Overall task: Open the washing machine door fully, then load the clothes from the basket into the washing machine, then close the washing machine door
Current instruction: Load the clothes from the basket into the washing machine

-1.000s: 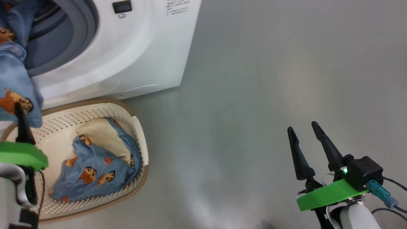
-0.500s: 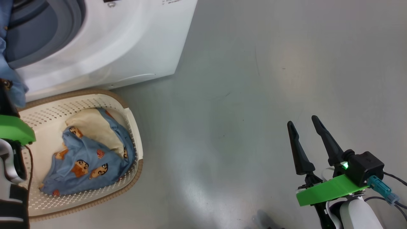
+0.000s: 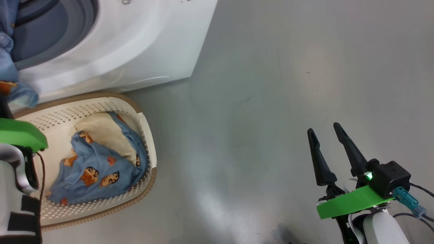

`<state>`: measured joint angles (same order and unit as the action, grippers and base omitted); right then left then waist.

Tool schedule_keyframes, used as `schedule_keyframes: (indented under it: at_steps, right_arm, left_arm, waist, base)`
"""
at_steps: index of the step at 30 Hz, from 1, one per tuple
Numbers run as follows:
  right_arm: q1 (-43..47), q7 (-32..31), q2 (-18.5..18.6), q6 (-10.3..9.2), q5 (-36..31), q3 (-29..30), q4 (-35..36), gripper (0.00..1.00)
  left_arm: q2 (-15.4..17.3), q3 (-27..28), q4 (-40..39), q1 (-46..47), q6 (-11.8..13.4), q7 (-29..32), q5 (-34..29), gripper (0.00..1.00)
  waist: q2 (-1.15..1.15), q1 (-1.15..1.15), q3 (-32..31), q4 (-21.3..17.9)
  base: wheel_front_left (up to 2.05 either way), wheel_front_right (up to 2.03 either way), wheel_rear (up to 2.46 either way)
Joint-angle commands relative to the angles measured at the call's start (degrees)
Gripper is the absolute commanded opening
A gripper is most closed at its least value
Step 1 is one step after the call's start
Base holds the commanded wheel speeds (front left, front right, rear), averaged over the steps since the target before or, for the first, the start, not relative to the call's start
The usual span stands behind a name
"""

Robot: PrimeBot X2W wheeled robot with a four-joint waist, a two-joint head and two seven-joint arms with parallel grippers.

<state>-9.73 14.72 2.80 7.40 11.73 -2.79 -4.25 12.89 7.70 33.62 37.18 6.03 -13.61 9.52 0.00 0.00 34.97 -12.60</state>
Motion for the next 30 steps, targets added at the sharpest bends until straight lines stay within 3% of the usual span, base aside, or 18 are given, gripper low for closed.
schedule_keyframes:
  at_steps: [1, 10, 16, 30]
  right_arm:
    - [-0.11, 0.28, 0.15, 0.09, 0.5, -1.02, 1.14, 1.0]
    - [0.69, 0.28, 0.13, 0.09, 0.61, -1.18, 0.93, 1.0]
    - [0.76, 0.28, 0.11, 0.09, 0.69, -1.75, 0.81, 1.0]
    - [1.42, 0.28, 0.09, 0.09, 2.4, -3.59, 0.07, 1.0]
  left_arm:
    - [3.06, 2.38, -3.99, 0.76, 0.85, -1.39, -0.81, 0.0]
    - [0.94, 3.9, -9.9, -2.81, 2.16, -1.39, -1.22, 0.0]
    - [1.54, 3.74, -11.59, -2.49, 2.05, -1.39, -2.19, 0.0]
    - [5.1, -0.16, -3.14, 7.2, 1.39, -0.56, -5.16, 0.0]
  waist:
    - [0.0, 0.0, -0.23, 0.21]
    - [0.0, 0.0, -1.55, 1.12]
    - [0.0, 0.0, -1.97, 1.02]
    - [0.0, 0.0, -2.4, -2.37]
  base:
    - [0.0, 0.0, 0.0]
    - [0.0, 0.0, 0.0]
    - [0.0, 0.0, 0.0]
    - [0.0, 0.0, 0.0]
